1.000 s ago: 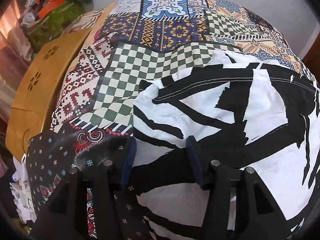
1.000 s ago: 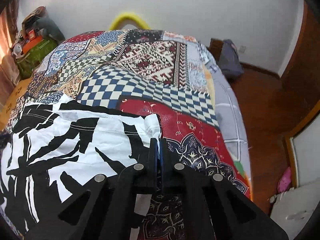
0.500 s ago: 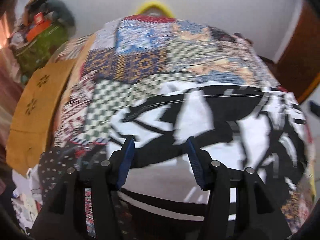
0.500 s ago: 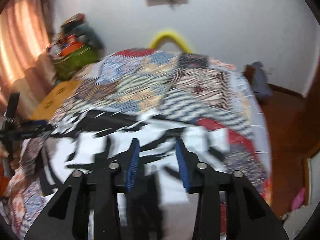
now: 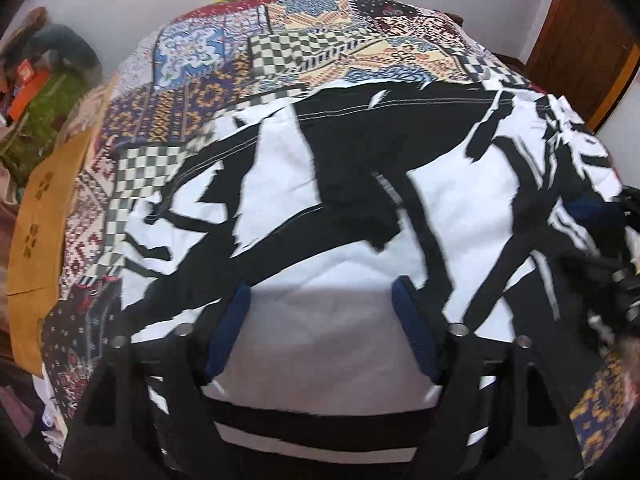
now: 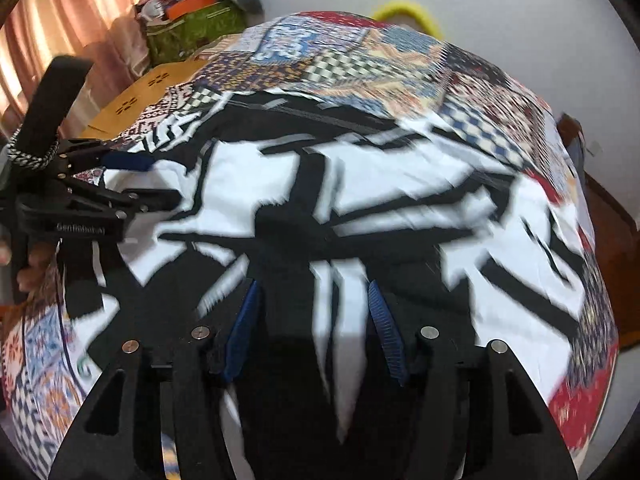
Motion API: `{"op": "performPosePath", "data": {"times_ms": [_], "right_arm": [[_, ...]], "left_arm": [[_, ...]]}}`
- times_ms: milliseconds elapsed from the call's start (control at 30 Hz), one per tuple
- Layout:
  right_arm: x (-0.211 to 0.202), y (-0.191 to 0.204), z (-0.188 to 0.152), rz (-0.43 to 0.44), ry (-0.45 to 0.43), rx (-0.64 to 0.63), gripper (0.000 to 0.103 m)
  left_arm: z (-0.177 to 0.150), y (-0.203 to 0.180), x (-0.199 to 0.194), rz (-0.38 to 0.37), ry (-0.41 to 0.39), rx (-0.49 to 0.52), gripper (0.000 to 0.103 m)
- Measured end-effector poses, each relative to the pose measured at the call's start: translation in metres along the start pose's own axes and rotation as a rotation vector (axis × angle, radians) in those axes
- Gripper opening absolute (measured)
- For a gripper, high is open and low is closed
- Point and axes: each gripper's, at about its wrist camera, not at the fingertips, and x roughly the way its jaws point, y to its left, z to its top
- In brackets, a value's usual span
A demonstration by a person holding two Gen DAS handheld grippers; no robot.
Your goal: Fold small clothes
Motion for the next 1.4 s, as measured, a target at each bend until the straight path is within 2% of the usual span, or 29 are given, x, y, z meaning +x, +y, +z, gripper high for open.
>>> {"op": "performPosePath", "data": {"times_ms": [267, 333, 467, 500, 533, 700, 833, 967, 1133, 1267, 1400], "right_arm": [[-0.032, -0.035, -0.055, -0.055, -0.011, 0.143, 0.054], [-0.034, -0.039, -0.059, -0.068, -0.01, 0.166, 0.06], [-0.044, -0.048, -0.077, -0.07, -0.016, 0.236, 0.06], [-0.046, -0.049, -0.08, -0.081, -0.013, 0.251, 0.064], [-0.047, -0.05, -0.083, -0.087, -0.012, 0.261, 0.066], [-0.057, -0.049, -0.089, -0.108, -0.019, 0.288, 0.066], [-0.07, -0.041, -0.084, -0.114, -0.057, 0.277, 0.066], [-0.085, -0.026, -0.071, -0.087, -0.135, 0.273, 0.067], [-0.082, 0.005, -0.052, -0.034, -0.184, 0.215, 0.067], [-0.062, 0.029, -0.041, -0.034, -0.164, 0.148, 0.067], [-0.025, 0.035, -0.044, -0.028, -0.082, 0.136, 0.067]], "left_arm": [[-0.033, 0.027, -0.012, 0.064, 0.001, -0.04, 0.081], [-0.041, 0.036, -0.017, 0.069, 0.004, -0.067, 0.081], [-0.062, 0.056, -0.029, 0.108, 0.008, -0.109, 0.081], [-0.066, 0.059, -0.03, 0.115, 0.01, -0.115, 0.081], [-0.071, 0.064, -0.033, 0.124, 0.011, -0.125, 0.081], [-0.092, 0.086, -0.049, 0.16, 0.015, -0.187, 0.081], [-0.099, 0.096, -0.068, 0.19, -0.009, -0.223, 0.081], [-0.102, 0.098, -0.091, 0.129, -0.055, -0.294, 0.081], [-0.114, 0.079, -0.098, -0.028, -0.032, -0.362, 0.081], [-0.121, 0.054, -0.09, -0.107, 0.005, -0.362, 0.081], [-0.129, 0.038, -0.079, -0.22, 0.07, -0.409, 0.081]]}}
